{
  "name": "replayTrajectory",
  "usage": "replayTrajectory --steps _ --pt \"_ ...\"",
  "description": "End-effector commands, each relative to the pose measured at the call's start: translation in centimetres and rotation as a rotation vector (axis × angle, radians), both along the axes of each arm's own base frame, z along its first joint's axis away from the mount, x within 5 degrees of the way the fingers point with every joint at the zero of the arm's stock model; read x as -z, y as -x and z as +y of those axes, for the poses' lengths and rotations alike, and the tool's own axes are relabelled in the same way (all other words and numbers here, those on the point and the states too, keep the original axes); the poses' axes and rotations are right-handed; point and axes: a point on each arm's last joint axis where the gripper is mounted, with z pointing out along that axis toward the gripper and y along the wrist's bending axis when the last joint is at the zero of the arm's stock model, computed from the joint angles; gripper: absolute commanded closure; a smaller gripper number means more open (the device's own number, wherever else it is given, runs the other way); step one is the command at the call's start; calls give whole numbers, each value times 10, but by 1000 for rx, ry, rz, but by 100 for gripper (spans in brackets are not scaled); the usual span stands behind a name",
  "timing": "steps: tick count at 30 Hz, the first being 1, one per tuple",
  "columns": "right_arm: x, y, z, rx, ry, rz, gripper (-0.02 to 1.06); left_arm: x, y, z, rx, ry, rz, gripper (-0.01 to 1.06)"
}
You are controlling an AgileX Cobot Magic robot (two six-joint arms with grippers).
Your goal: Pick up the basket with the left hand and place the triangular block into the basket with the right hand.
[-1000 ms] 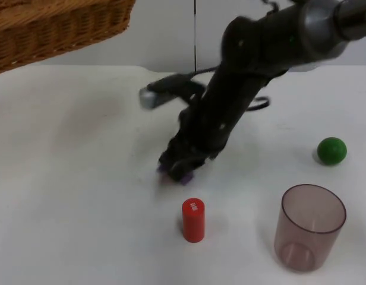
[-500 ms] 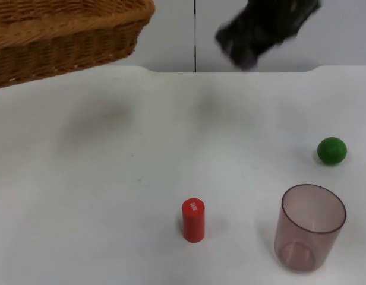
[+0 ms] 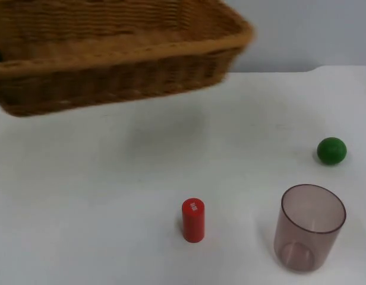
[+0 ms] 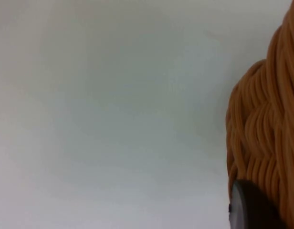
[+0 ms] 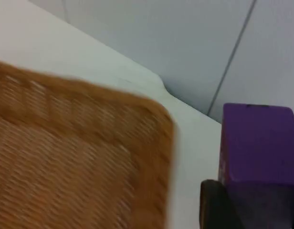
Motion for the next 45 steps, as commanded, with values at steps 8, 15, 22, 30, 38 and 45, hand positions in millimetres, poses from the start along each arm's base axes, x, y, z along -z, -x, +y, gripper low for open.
replayTrajectory --steps 8,15,22,30,38,45 --pt "-2 23 16 -64 20 31 105 4 -5 -49 180 193 -42 105" --pt "47 25 25 -74 17 155 105 5 -4 -56 215 166 -57 105" --pt "83 38 42 -133 64 208 105 4 -6 -55 207 149 -80 105" --pt "107 33 51 -120 107 284 105 5 -5 -54 217 130 -80 105" --pt "109 27 50 -94 133 246 83 5 -5 -54 212 135 -78 105" --pt "108 26 50 -100 129 220 0 5 -6 -54 212 135 -79 105"
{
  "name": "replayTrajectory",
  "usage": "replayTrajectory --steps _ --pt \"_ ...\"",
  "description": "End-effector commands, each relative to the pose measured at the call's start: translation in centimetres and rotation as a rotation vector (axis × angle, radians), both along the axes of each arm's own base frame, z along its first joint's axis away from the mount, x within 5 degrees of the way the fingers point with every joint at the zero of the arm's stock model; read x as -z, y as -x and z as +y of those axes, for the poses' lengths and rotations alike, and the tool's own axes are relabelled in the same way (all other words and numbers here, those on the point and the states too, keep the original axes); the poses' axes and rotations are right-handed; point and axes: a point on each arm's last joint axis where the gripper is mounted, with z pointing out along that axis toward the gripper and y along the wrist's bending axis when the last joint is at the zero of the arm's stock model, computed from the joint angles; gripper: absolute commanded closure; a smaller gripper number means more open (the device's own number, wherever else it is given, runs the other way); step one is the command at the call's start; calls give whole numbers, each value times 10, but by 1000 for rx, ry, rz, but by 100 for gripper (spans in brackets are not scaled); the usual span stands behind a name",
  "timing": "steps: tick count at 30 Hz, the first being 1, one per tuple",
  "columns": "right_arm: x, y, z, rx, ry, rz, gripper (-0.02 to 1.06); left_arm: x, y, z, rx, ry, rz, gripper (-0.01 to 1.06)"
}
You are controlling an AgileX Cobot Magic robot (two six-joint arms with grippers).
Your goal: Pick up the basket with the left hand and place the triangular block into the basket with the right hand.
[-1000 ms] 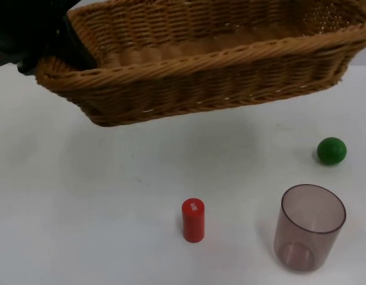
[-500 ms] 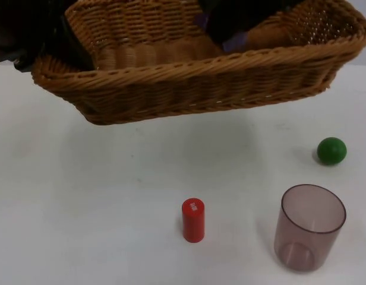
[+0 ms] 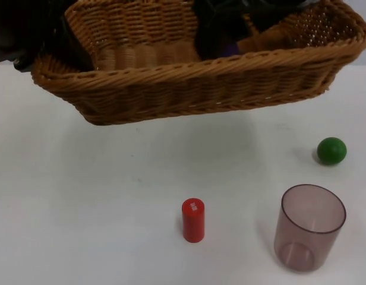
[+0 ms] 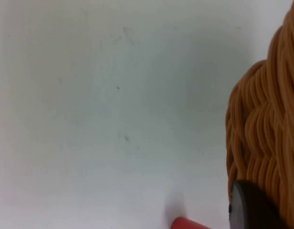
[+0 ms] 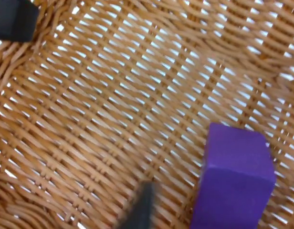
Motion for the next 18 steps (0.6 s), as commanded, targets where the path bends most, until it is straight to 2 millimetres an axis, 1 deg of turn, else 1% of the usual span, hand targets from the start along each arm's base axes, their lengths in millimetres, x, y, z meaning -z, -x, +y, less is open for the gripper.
replayTrajectory --steps 1,3,6,7,10,11,12,13,14,15,16,17,18 --pt "-2 -1 1 -8 -7 -24 0 -4 -1 -2 -23 30 -20 105" --pt "-4 -1 2 -9 -28 -34 0 -4 -1 -2 -21 30 -17 105" --pt "-19 2 0 -12 -84 -83 0 -4 0 -2 -16 22 -13 105" --pt "-19 2 0 -12 -84 -83 0 -4 0 -2 -16 22 -13 105" --pt "-50 14 -11 -14 -141 -162 0 -3 0 -1 -6 5 -10 105" --pt "-65 20 -20 -2 -149 -214 0 -3 1 -1 -2 1 -7 105" --pt "-65 20 -20 -2 -149 -214 0 -3 1 -1 -2 1 -7 105" --pt "-71 23 -24 6 -155 -234 0 -3 1 -1 -2 1 -5 105" --pt "-91 30 -36 42 -188 -301 0 -3 1 -1 -2 1 -5 105" --pt "-95 32 -39 53 -200 -324 0 -3 1 -1 -2 1 -5 105" --pt "-115 38 -55 101 -254 -394 0 -2 1 -1 -1 -1 -5 105" --pt "-128 41 -69 137 -296 -433 0 -2 1 -1 -1 -1 -5 105" --pt "-128 41 -69 137 -296 -433 0 -2 1 -1 -1 -1 -5 105"
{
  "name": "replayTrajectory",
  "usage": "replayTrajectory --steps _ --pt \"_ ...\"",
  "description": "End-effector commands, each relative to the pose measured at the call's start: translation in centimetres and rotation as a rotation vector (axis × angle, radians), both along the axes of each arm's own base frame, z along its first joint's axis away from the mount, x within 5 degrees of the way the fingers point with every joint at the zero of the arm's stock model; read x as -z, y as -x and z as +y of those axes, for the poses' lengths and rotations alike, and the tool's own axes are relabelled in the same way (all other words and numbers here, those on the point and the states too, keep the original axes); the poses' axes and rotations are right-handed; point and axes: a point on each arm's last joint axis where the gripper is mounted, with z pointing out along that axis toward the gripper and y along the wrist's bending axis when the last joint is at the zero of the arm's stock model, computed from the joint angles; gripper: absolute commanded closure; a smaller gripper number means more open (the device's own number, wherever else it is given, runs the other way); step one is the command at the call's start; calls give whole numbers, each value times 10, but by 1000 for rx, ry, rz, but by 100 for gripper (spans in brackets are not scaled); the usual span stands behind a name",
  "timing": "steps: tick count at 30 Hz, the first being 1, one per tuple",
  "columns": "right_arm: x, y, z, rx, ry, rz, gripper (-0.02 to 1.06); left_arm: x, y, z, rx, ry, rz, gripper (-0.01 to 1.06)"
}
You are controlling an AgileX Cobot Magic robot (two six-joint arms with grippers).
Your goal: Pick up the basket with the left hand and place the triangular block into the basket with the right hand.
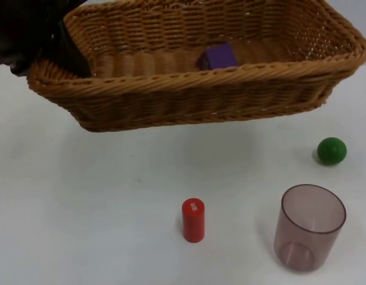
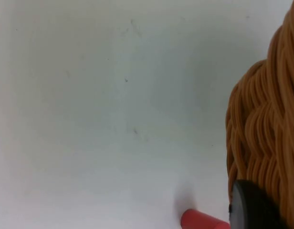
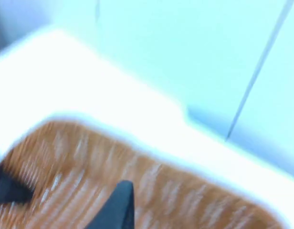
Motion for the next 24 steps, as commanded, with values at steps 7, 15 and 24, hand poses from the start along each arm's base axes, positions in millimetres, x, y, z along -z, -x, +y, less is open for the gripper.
replayTrajectory --steps 7,15,24 --pt "-49 22 -106 303 -115 -150 0 -3 -1 -2 -19 24 -17 105" --pt "-37 58 -156 462 -105 -164 0 14 -12 -4 -24 3 10 105" --pt "-38 90 -166 479 -110 -170 0 33 -63 -16 70 -82 -49 105"
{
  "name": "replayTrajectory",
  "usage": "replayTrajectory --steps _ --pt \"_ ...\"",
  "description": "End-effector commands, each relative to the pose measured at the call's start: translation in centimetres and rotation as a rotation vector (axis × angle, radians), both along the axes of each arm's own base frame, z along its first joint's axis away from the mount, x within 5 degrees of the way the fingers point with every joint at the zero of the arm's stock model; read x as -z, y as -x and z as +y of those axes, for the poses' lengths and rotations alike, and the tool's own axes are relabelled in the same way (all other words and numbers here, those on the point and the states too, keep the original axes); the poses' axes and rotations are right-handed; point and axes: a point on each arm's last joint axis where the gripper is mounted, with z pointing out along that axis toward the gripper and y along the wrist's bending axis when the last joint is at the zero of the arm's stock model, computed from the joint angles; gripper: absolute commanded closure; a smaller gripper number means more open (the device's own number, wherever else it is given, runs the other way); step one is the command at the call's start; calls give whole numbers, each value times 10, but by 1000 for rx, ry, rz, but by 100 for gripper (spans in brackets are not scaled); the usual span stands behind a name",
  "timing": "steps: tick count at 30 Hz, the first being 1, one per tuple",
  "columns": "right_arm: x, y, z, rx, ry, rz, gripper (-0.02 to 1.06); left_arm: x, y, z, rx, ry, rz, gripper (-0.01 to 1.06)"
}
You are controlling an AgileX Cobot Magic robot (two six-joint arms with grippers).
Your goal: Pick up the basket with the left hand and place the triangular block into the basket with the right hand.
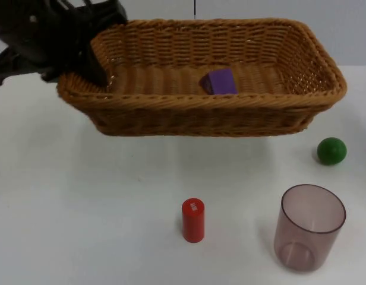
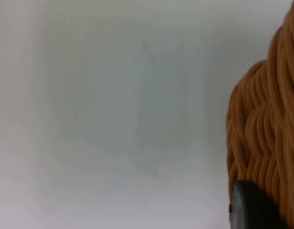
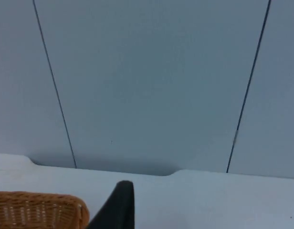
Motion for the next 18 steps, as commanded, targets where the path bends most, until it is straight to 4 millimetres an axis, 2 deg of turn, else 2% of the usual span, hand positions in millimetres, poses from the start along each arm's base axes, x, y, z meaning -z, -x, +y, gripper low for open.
replayTrajectory --steps 1,5,7,8,12,13,16,18 --pt "-2 9 -4 11 0 -16 0 0 -19 -7 30 -7 -45 105" --pt "-3 19 -8 16 20 -8 0 10 -43 -15 51 -2 -51 105" --pt "-3 23 -10 20 46 10 0 21 -56 -19 56 0 -38 105" --pt "-3 23 -10 20 46 10 0 21 -56 -19 56 0 -38 105" --pt "-4 31 -15 44 88 11 0 57 -67 -25 70 11 14 105" --pt "-4 31 -15 44 88 11 0 57 -67 -25 70 11 14 105" --pt "-4 31 -16 52 103 7 0 80 -70 -27 81 12 48 105" --pt "-4 31 -16 52 103 7 0 83 -72 -27 82 8 36 105"
